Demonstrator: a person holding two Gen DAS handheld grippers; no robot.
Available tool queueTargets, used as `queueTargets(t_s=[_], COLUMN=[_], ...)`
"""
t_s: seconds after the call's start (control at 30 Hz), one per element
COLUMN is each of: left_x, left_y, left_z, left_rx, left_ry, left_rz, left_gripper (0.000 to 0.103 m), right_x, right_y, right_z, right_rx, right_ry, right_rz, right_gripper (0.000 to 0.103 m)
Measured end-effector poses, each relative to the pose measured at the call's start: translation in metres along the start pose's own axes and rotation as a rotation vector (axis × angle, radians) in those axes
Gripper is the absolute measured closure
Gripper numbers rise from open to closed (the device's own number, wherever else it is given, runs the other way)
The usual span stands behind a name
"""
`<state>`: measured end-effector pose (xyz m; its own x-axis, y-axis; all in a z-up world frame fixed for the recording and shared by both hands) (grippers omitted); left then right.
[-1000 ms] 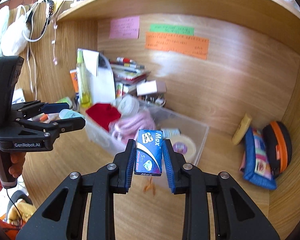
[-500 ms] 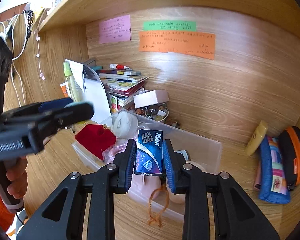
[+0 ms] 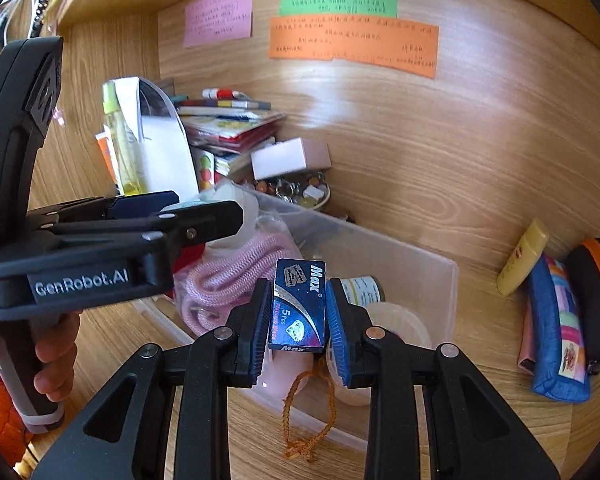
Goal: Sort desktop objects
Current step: 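Carry the teal tube into the box with the left gripper while the right carries the Max pack, then open both grippers inside the box to release the pack and tube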
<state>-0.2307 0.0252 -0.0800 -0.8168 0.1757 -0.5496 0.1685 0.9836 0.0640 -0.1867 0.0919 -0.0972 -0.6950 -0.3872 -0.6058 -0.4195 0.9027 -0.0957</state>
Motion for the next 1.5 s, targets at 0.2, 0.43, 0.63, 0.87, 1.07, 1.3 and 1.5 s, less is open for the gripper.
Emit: queueTargets(t_s=[0.2, 0.43, 0.63, 0.87, 1.07, 1.3, 1.5], left_x=[0.004, 0.008, 0.005, -0.001, -0.011, -0.032, -0.044], left_y=[-0.004, -0.001, 0.002, -0.005, -0.010, -0.024, -0.037], left_z=[0.003, 0.006, 0.005, 0.001, -0.004, -0.015, -0.017], left_rx=[0.029, 0.059, 0.053, 0.019, 0.009, -0.032, -0.074], left_ry=[0.004, -0.001, 0.013, 0.033, 0.066, 0.131, 0.142], left_rz=[-0.057, -0.045, -0.015, -0.018, -0.048, -0.078, -0.124], left_gripper=[0.030, 0.030, 0.030, 0.029, 0.024, 0.013, 0.006], right_x=[0.010, 0.015, 0.012, 0.011, 0.002, -0.004, -0.013], right_y=[-0.001, -0.008, -0.008, -0.008, -0.004, 0.008, 0.023], right_z=[0.007, 0.014, 0.013, 0.013, 0.006, -0.004, -0.012], right_rx=[-0.020, -0.062, -0.075, -0.092, -0.088, -0.063, -0.024], right_ry=[-0.017, -0.014, 0.003, 0.013, 0.063, 0.099, 0.108], right_rz=[0.027, 0.038, 0.041, 0.052, 0.080, 0.121, 0.143], right_gripper=[0.078, 0.078, 0.078, 0.063, 0.042, 0.027, 0.018])
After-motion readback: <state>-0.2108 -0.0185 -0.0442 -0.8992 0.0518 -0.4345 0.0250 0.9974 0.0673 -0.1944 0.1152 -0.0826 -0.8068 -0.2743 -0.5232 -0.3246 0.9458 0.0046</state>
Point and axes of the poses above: each gripper's, at about its wrist camera, not at the fingertips, and x roughly the way its jaws point, y to its right, z to its underside, the point moved 9 cm from there along x, roughly the way its jaws point, and after that the axes turned 10 degrees about x, right-handed, at the moved point
